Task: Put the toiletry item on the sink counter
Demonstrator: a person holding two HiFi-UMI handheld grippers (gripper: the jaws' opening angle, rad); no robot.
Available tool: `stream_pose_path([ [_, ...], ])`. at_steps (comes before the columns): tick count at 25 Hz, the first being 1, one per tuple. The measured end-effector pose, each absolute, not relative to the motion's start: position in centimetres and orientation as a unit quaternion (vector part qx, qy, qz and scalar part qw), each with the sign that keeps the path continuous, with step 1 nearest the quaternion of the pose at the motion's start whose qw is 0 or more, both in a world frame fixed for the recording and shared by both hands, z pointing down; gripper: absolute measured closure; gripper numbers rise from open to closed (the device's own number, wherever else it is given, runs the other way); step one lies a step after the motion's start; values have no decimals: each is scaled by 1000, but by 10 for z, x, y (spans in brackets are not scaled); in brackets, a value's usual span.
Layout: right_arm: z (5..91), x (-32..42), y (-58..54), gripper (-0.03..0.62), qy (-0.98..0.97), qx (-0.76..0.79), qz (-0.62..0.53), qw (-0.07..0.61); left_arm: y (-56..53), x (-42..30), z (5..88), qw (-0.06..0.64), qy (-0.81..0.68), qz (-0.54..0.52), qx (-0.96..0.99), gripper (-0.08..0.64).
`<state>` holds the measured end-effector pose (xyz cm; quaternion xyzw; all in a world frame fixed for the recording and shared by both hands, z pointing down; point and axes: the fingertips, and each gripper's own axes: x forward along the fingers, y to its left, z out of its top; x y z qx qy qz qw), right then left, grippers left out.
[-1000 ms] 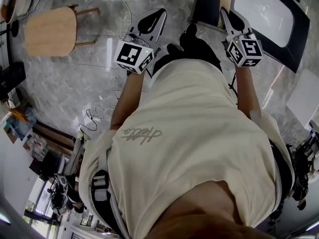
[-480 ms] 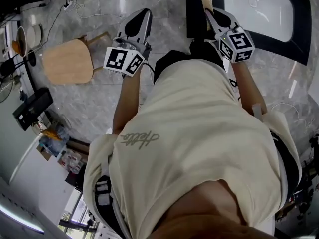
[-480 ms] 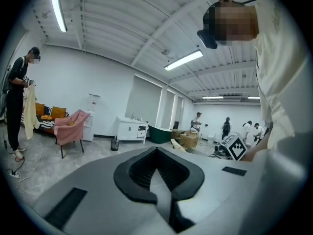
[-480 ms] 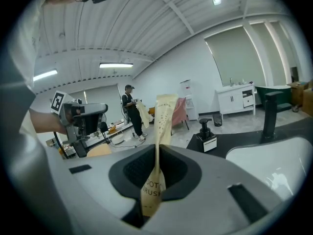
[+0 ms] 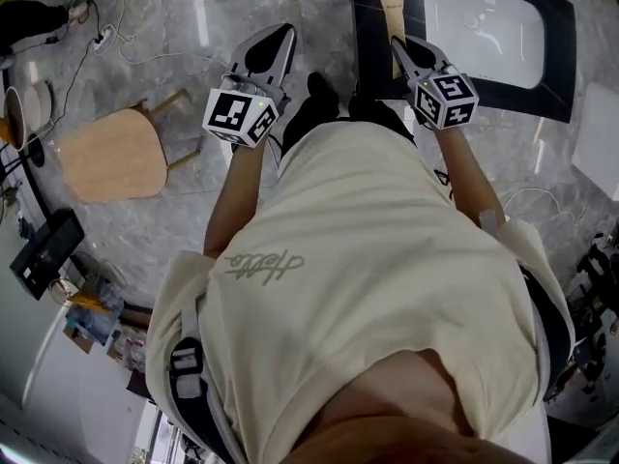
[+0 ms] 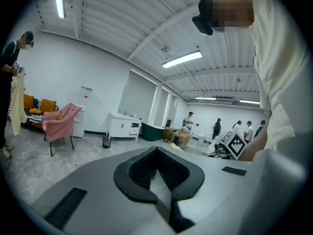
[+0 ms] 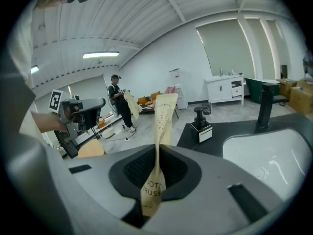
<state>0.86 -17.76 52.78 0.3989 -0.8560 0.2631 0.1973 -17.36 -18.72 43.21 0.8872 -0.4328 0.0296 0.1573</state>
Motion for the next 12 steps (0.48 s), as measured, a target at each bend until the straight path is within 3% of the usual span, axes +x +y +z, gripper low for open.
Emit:
stream_pose_path([
  [6, 570, -14, -196, 569, -813, 438, 319, 212, -225, -189, 458, 159, -377, 41, 912, 557],
  [12, 612, -12, -179, 569, -787, 445, 317, 288, -230, -179, 471, 170, -341, 40, 924, 557],
])
